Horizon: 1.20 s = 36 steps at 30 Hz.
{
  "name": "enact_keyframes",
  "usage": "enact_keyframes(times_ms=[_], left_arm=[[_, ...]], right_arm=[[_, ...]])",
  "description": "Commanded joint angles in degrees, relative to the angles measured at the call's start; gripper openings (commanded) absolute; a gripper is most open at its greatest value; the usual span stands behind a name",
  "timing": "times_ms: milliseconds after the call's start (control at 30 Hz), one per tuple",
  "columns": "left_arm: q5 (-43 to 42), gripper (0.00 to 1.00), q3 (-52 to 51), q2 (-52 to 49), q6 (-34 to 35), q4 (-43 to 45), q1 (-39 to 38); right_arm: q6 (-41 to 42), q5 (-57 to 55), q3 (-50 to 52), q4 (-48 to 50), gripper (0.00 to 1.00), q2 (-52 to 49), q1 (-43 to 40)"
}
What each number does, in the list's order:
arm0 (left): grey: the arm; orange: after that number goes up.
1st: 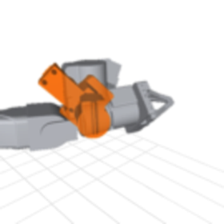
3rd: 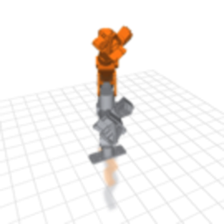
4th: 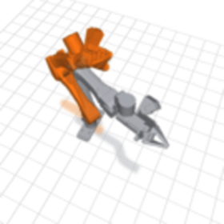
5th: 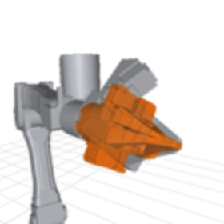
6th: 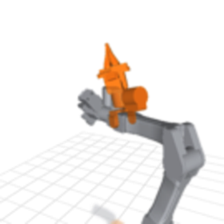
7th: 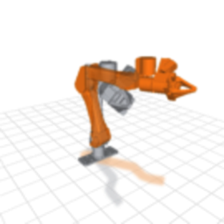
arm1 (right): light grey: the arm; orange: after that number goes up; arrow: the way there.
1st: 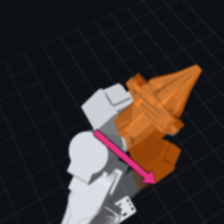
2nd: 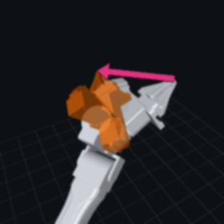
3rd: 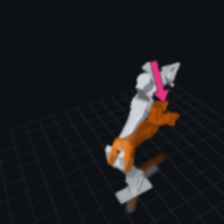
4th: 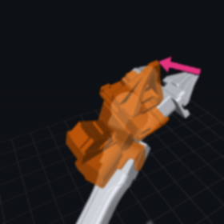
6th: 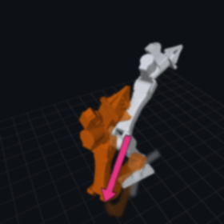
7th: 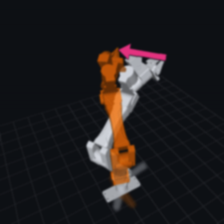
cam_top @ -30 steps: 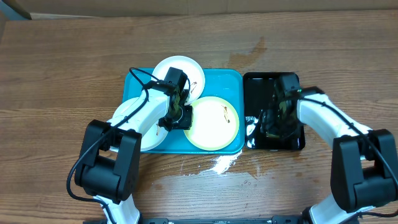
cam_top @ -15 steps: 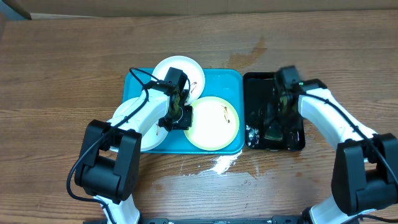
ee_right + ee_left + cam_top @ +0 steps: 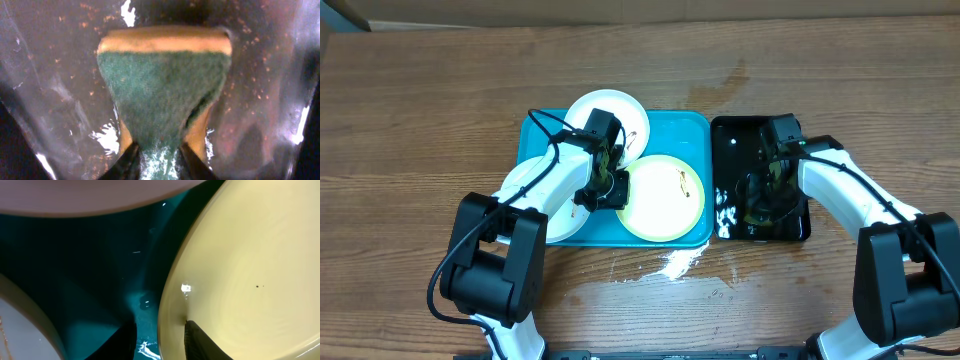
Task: Clean dirty plates on tray and stack at the side
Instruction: 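Dip and rub the sponge in the black tray's soapy water with right gripper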
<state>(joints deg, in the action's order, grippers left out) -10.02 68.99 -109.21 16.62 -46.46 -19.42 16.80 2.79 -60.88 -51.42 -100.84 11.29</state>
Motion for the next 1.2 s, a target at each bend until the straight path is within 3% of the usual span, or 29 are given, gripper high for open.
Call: enact_keyframes(times_ms=[0, 100, 167, 200, 367, 567, 767, 867, 933, 967, 1033, 1167], left_arm=[[0.0, 0.34, -0.2, -0.3, 0.5, 0.1, -0.2], [-0.1, 0.33, -0.2, -0.3, 0.5, 0.0, -0.2], [-0.1, 0.33, -0.2, -0.3, 0.5, 0.0, -0.2], [0.0, 0.33, -0.2, -0.3, 0.5, 0.0, -0.2], [-0.1, 0.34, -0.2, -0.3, 0.6, 0.0, -0.2], [-0.1, 0.34, -0.3, -0.3, 1.7, 0.3, -0.2], [0.0, 0.25, -0.3, -0.3, 2.7, 1.0, -0.2], [0.0, 0.15, -0.3, -0.3, 2.8, 1.6, -0.2], [0.0, 0.15, -0.3, -0.3, 2.7, 1.6, -0.2], [-0.1, 0.15, -0.3, -0.3, 2.7, 1.5, -0.2], [-0.1, 0.17, -0.3, -0.3, 2.7, 1.6, -0.2], [-0.1, 0.31, -0.3, -0.3, 2.7, 1.7, -0.2]], right_arm=[[0.0, 0.3, 1.7, 2.1, 0.17, -0.1, 0.3], [-0.1, 0.3, 0.9, 2.0, 0.17, 0.0, 0.3], [-0.1, 0.3, -1.6, -0.6, 0.42, 0.0, 0.3], [-0.1, 0.4, -3.6, -2.8, 0.44, 0.0, 0.3], [-0.3, 0.2, -11.6, -10.0, 0.52, 0.1, 0.3], [-0.2, -0.2, -8.9, -6.0, 0.56, -0.8, 0.3], [-0.2, -0.2, -5.3, -0.5, 0.67, -1.0, 0.3], [-0.2, -0.2, -4.4, 0.3, 0.79, -1.0, 0.3], [-0.2, -0.2, -2.8, 1.5, 1.0, -1.0, 0.3], [-0.2, -0.2, -2.3, 1.8, 1.0, -1.0, 0.3], [-0.2, -0.1, -2.0, 2.0, 1.0, -1.0, 0.3], [-0.2, -0.1, -2.0, 1.9, 1.0, -1.0, 0.3]])
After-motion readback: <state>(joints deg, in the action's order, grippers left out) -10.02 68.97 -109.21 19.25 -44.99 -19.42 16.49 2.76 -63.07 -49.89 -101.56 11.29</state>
